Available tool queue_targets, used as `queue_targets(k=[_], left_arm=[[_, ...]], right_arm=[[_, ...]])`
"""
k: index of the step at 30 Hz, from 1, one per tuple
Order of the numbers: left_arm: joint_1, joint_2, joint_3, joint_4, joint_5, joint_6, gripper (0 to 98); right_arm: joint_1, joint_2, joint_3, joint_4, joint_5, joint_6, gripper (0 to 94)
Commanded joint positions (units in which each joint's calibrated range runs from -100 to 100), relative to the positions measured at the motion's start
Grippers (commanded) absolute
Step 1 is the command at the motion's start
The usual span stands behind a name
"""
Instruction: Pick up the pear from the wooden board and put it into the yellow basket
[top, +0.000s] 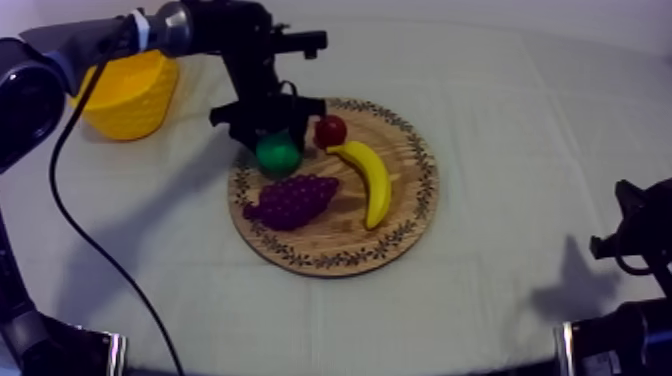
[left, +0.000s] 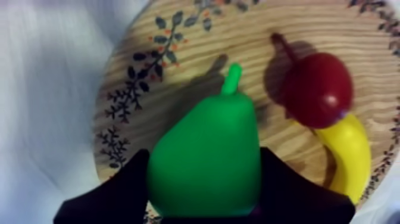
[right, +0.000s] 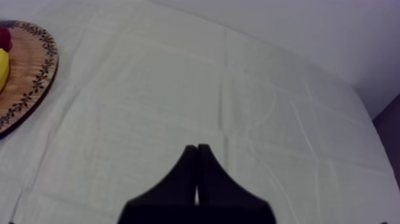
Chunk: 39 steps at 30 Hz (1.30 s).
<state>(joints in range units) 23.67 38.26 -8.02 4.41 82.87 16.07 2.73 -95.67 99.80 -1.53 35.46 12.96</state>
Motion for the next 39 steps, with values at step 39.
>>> queue_targets(k=[39], left_arm=[[-9.9,-21.9,-9.7,-3.93,15.3,-4.4,38.6]], right_arm=[[0.1,0.0,0.0,0.0,-0.1,0.0,0.4]])
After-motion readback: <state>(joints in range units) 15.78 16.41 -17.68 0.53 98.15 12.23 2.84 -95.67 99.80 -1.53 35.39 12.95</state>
